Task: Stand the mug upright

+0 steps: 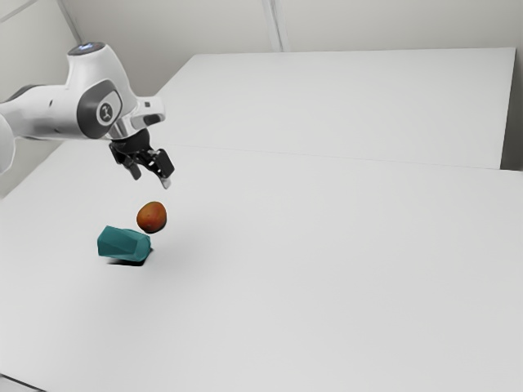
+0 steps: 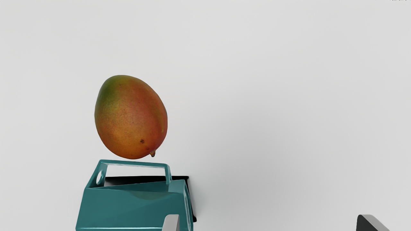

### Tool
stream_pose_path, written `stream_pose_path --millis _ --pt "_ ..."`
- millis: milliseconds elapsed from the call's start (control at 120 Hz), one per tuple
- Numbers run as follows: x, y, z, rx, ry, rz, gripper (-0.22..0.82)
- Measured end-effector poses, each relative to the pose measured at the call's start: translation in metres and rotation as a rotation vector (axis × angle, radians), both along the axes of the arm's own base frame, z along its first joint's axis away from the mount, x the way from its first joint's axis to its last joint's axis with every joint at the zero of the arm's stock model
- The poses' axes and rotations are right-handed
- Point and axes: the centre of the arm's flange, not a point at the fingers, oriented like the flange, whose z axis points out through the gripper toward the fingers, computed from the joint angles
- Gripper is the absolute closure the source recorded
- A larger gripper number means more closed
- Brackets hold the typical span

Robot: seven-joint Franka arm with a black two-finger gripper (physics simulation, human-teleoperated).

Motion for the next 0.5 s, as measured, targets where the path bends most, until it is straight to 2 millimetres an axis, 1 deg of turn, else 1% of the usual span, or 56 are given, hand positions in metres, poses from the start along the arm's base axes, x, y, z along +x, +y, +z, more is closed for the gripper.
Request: stream_pose_path --millis 100,142,175,242,333,417,458,500 --pt "0.000 0.011 -0.003 -0.023 -0.007 0.027 0.00" --pt "-0.001 0.022 0.001 -0.037 -0.019 0.047 0.00" --pt "-0.003 0.034 0.003 -0.045 -0.023 0.067 0.00" --pt "-0.011 0.068 0.002 -0.061 -0.021 0.112 0.00" --pt "-0.031 0.126 -0.001 -0.092 -0.011 0.185 0.00" --pt "-0.050 0.178 -0.018 -0.133 0.011 0.250 0.00" --pt "-0.056 0.197 -0.026 -0.154 0.017 0.267 0.00" --pt "-0.056 0.208 -0.034 -0.171 0.025 0.266 0.00"
